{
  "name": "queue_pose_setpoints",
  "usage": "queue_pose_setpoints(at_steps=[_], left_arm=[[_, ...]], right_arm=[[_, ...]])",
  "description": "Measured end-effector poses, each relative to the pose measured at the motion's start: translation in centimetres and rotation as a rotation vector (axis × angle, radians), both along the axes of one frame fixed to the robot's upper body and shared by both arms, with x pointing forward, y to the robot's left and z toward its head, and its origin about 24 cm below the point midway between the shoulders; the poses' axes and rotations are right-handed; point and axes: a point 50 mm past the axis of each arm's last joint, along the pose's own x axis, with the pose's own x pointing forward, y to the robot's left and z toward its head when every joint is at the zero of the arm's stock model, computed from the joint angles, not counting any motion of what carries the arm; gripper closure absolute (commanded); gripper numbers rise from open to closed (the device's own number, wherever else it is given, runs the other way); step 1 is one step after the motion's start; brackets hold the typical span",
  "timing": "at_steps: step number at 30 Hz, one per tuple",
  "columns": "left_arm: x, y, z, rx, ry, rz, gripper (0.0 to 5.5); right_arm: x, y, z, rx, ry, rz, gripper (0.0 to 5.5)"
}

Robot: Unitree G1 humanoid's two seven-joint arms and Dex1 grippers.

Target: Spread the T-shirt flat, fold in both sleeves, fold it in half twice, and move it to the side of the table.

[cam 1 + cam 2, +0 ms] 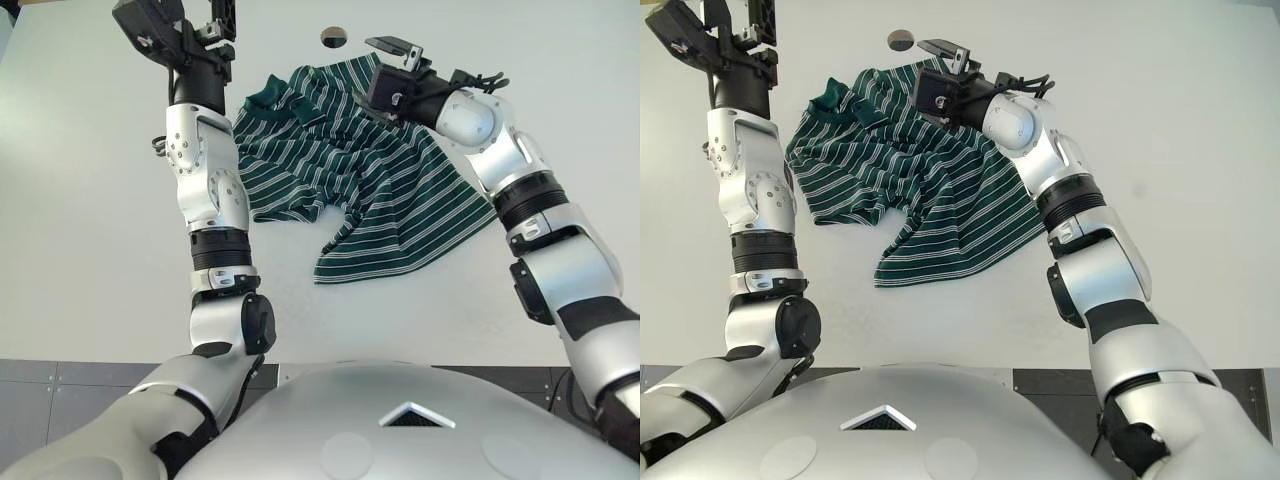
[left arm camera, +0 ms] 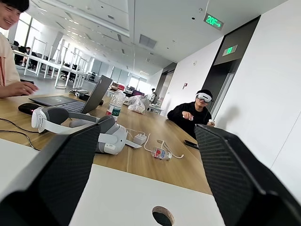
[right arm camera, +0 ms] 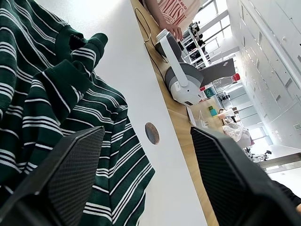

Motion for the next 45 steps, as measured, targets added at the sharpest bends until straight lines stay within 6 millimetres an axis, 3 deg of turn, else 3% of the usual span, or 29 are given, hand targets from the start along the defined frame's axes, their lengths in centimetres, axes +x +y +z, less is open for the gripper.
queue_pose_setpoints(at_steps=[3, 6, 12, 14, 19, 24, 26, 29, 33, 37, 40, 45], left_arm=[[-0.3, 0.2, 0.6, 0.108, -0.037, 0.012, 1.76], [-1.6, 1.2, -1.0, 0.286, 0.001, 0.032, 1.76], [-3.7, 0.7, -2.6, 0.781, -0.01, -0.054, 1.76], [-4.1, 0.3, -2.7, 0.878, -0.017, -0.104, 1.76], [-5.7, 0.6, -2.5, 1.252, -0.055, -0.325, 1.76], [-8.0, -0.1, -6.6, 1.5, 0.027, -0.665, 1.76], [-8.0, 0.5, -7.8, 1.551, 0.086, -0.705, 1.76], [-6.3, 0.1, -8.2, 1.592, 0.059, -0.711, 1.76], [-4.1, -1.2, -8.6, 1.639, 0.011, -0.691, 1.76], [-2.1, -0.3, -8.9, 1.762, -0.011, -0.578, 1.76], [-2.9, 0.6, -8.7, 1.767, -0.057, -0.632, 1.76], [-6.5, 3.1, -7.6, 1.737, -0.074, -0.871, 1.76]], right_arm=[[0.5, 0.1, -2.0, -0.103, 0.027, -0.062, 2.11], [-0.1, -0.2, -5.0, -0.297, 0.043, -0.074, 2.11], [0.7, -0.6, -5.0, -0.524, -0.077, -0.076, 2.11], [1.0, -1.6, -4.9, -0.559, -0.08, -0.098, 2.11], [1.9, -8.3, -3.9, -0.664, -0.025, -0.228, 2.11], [1.7, -10.6, -3.8, -0.651, 0.017, -0.281, 2.11], [1.6, -10.9, -3.8, -0.632, 0.026, -0.295, 2.11], [1.4, -10.9, -3.9, -0.583, 0.036, -0.293, 2.11], [1.5, -9.6, -3.1, -0.453, 0.013, -0.253, 2.11], [1.1, -7.7, -1.7, -0.346, -0.024, -0.156, 2.11], [0.2, -7.5, -1.8, -0.32, 0.004, -0.113, 2.11], [-0.6, -7.3, -0.2, -0.252, 0.025, -0.08, 2.11]])
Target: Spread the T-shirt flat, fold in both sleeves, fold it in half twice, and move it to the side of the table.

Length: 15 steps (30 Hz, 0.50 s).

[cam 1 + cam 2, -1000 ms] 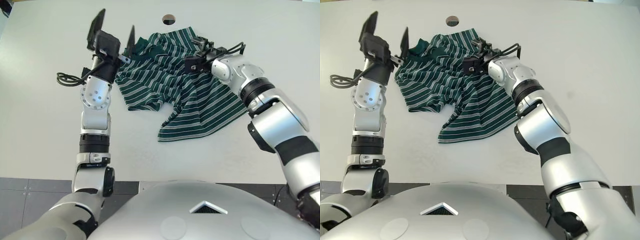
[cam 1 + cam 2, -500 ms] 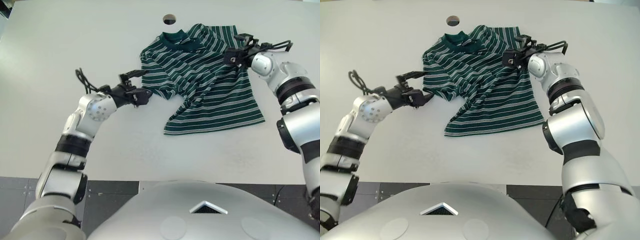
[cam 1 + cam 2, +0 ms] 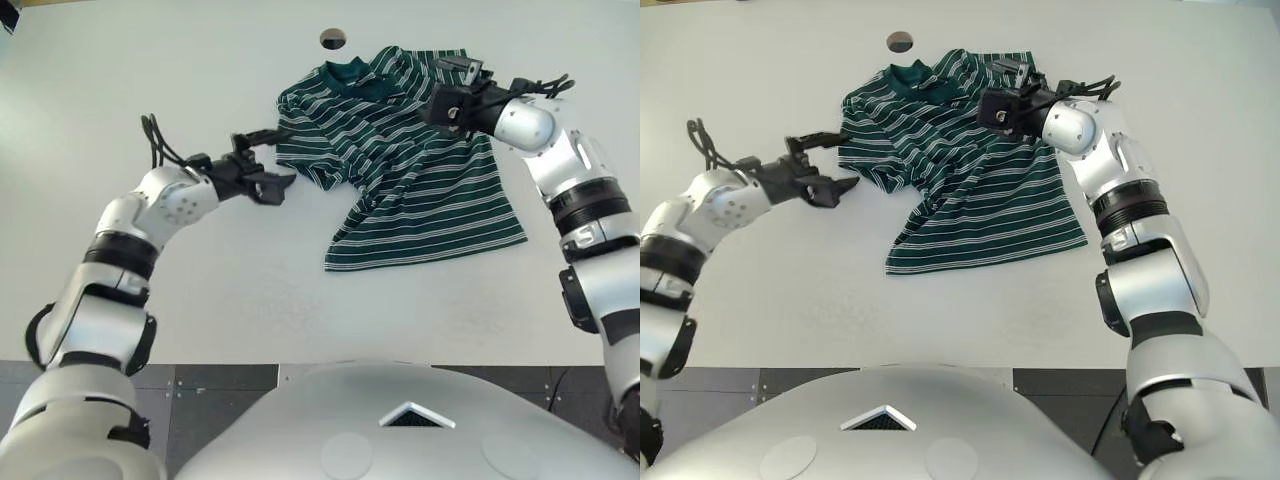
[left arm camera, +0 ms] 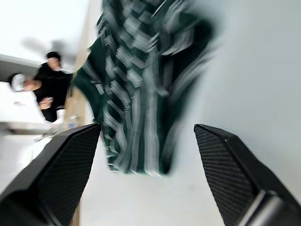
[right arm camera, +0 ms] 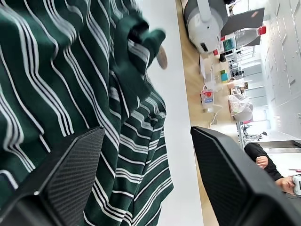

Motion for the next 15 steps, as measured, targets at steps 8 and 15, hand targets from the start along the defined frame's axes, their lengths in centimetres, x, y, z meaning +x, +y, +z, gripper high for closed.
queue_pose_setpoints(at_steps=[8, 15], left_arm=[[-1.8, -0.6, 2.0, -0.065, 0.105, -0.032, 1.76], [3.1, -4.7, 4.9, -0.428, -0.127, 0.076, 1.76]], right_arm=[[-0.1, -0.5, 1.7, 0.034, -0.02, -0.031, 2.11], [-0.6, -0.7, 1.5, 0.048, -0.012, -0.046, 2.11]])
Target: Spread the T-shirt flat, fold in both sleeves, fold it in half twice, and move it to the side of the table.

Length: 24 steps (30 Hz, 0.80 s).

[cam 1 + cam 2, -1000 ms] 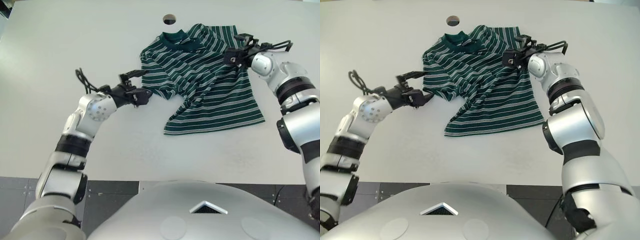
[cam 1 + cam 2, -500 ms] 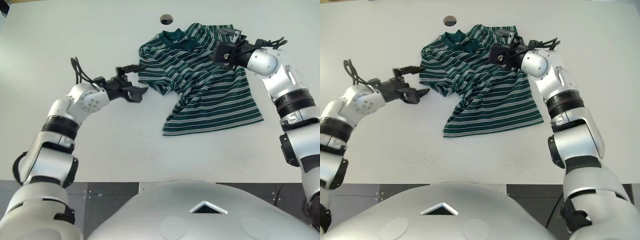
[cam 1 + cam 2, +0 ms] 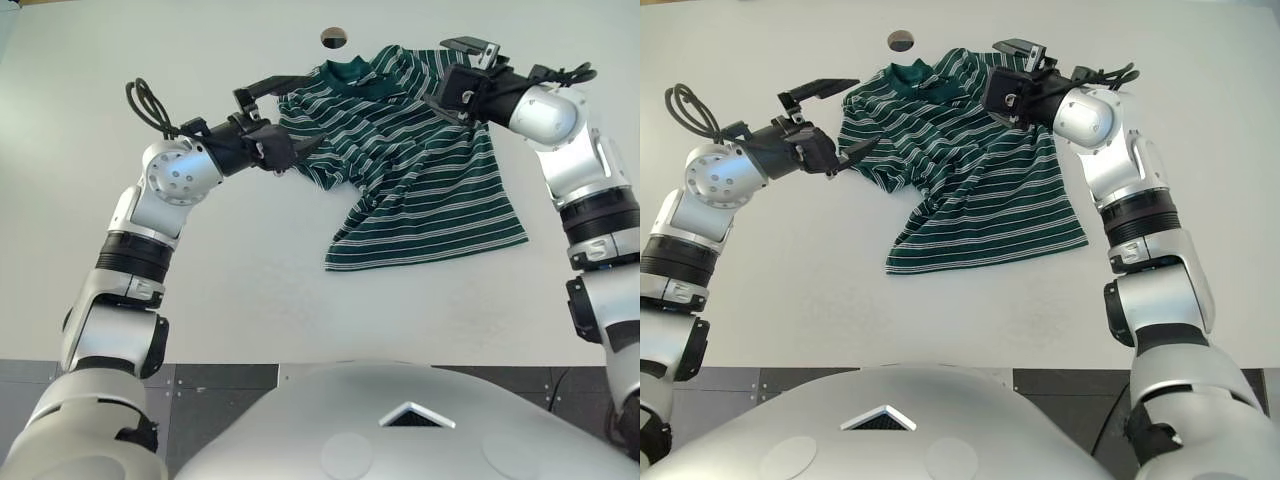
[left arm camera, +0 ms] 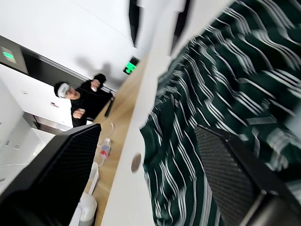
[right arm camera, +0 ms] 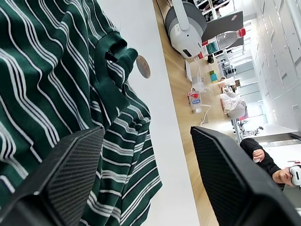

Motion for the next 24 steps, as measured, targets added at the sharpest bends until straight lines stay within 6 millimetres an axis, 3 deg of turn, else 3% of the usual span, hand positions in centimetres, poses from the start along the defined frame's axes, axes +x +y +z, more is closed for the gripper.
queue_pose_setpoints(at_steps=[6, 13, 19, 22, 24], left_arm=[[1.7, -0.8, -2.1, -0.056, 0.082, 0.091, 1.76], [2.1, -0.2, -6.1, 0.068, 0.244, 0.179, 1.76], [2.6, 0.1, -6.5, 0.121, 0.239, 0.206, 1.76], [3.3, 0.4, -6.5, 0.255, 0.207, 0.224, 1.76], [3.6, 1.9, -6.4, 0.375, 0.175, 0.248, 1.76]], right_arm=[[0.0, -0.1, 0.4, 0.024, -0.011, -0.011, 2.11], [-0.2, 0.1, 0.3, 0.034, -0.006, -0.006, 2.11], [-0.4, 0.0, -0.1, 0.033, 0.01, -0.007, 2.11], [-0.5, 0.2, 0.0, 0.033, 0.004, 0.004, 2.11], [-0.6, 0.3, 0.0, 0.034, 0.003, 0.008, 2.11]])
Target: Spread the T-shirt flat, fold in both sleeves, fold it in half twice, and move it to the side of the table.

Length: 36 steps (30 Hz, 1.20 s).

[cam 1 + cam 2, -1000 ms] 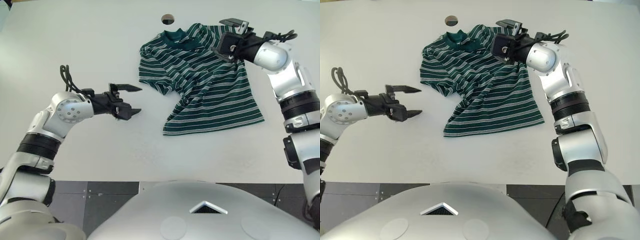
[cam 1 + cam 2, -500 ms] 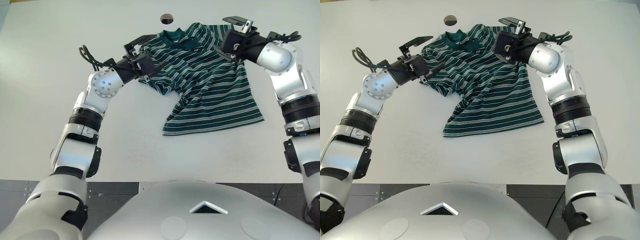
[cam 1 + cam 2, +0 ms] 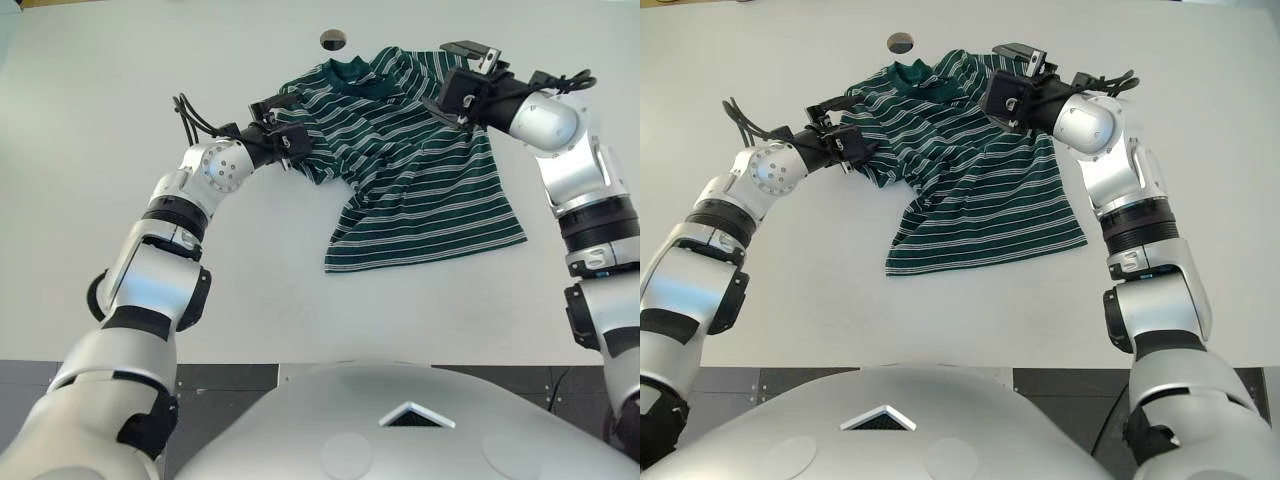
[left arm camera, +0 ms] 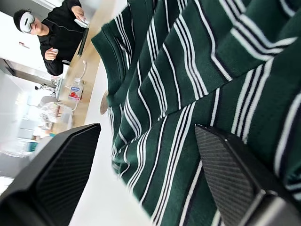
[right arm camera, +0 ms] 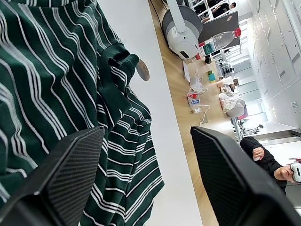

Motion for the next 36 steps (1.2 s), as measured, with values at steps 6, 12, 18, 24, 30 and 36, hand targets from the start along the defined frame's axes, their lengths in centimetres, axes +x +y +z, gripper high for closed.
queue_pose_setpoints(at_steps=[6, 12, 18, 24, 30, 36], left_arm=[[-0.3, 7.3, 0.6, 0.369, -0.111, 0.134, 1.76], [-1.4, 11.6, 1.1, 0.599, -0.191, 0.178, 1.76], [-0.6, 9.9, 1.9, 0.49, -0.303, 0.113, 1.76], [2.1, 9.7, 8.1, 0.329, -0.539, 0.202, 1.76], [1.7, 13.4, 11.7, 0.374, -0.638, 0.313, 1.76], [1.6, 12.7, 12.9, 0.177, -0.688, 0.326, 1.76]], right_arm=[[-0.7, 0.3, -1.1, 0.01, 0.032, 0.008, 2.11], [-2.0, 1.3, -3.6, 0.013, 0.121, 0.046, 2.11], [-3.0, 2.6, -4.6, 0.054, 0.148, 0.108, 2.11], [-3.7, 3.6, -4.2, 0.139, 0.154, 0.169, 2.11], [-4.8, 4.2, -4.0, 0.151, 0.147, 0.245, 2.11], [-5.7, 4.3, -6.3, 0.035, 0.236, 0.286, 2.11]])
